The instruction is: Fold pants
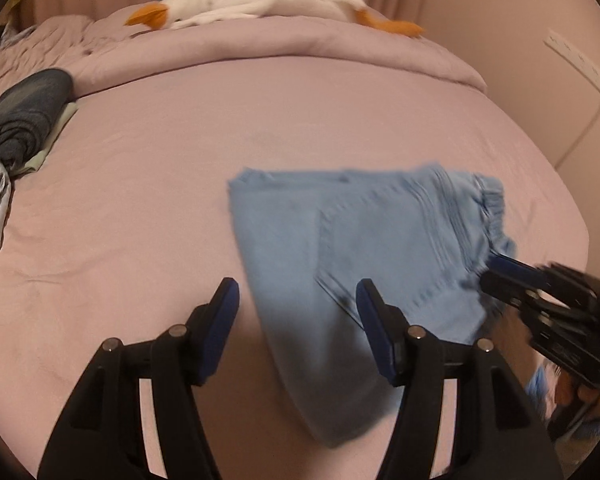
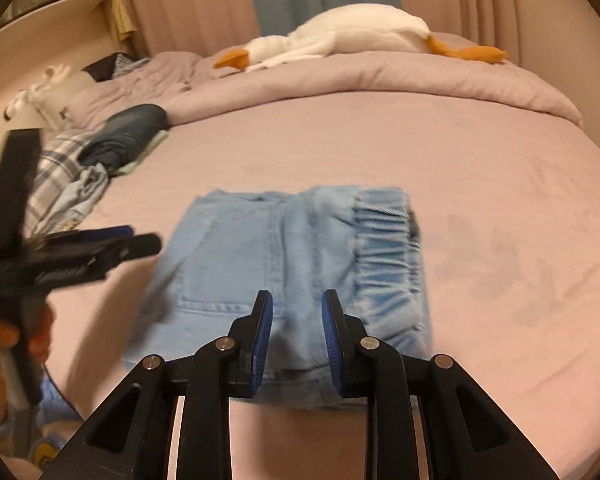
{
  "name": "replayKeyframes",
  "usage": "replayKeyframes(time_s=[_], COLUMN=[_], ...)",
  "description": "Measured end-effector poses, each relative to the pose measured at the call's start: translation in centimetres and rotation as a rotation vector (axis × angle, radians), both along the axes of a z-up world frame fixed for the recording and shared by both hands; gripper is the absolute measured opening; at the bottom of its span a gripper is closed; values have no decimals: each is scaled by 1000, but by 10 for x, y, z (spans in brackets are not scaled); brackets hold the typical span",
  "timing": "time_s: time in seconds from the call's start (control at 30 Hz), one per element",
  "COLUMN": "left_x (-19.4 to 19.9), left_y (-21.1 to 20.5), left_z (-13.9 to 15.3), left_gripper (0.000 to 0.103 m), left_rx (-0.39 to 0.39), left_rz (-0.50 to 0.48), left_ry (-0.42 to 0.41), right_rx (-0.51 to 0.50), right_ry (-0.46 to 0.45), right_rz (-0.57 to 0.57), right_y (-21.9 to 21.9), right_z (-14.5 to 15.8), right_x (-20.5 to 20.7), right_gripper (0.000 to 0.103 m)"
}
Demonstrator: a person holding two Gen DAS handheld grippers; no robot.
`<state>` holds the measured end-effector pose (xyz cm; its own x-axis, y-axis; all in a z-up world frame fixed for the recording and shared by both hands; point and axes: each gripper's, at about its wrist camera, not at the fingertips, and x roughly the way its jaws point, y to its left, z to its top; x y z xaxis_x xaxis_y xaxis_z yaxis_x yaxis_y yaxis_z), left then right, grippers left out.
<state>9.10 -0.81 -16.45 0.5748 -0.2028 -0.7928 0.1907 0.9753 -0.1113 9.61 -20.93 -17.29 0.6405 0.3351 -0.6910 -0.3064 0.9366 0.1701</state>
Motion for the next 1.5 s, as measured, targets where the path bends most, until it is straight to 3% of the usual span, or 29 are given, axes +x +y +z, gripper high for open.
replayKeyframes(time_s=[0.13, 0.2, 0.5, 0.67, 0.9, 1.03, 1.5], left_x=[-1, -3, -23, -18, -18, -16, -17], left_y=[-20, -20, -17, -11, -10, -10, -8], left_z=[-33, -39, -32, -37, -36, -37, -38], left_gripper=[61, 62, 61, 61, 64, 66, 71], left_rx=[81, 90, 100, 76, 62, 60, 65], left_rz=[-48, -42, -40, -25, -20, -17, -15], left_ry=[98, 84, 67, 79, 82, 87, 83], right_rx=[3, 48, 70, -9, 53, 151, 179], right_ry=[77, 81, 56, 96, 100, 121, 161], right_rz=[-15, -26, -3, 25, 31, 25, 9], right_y=[-9, -11, -11, 1, -5, -18, -22], right_z=[-23, -22, -4, -24, -22, -18, -17], right_x=[8, 13, -6, -1, 1, 0, 6], right_gripper=[26, 26, 28, 31, 36, 40, 40])
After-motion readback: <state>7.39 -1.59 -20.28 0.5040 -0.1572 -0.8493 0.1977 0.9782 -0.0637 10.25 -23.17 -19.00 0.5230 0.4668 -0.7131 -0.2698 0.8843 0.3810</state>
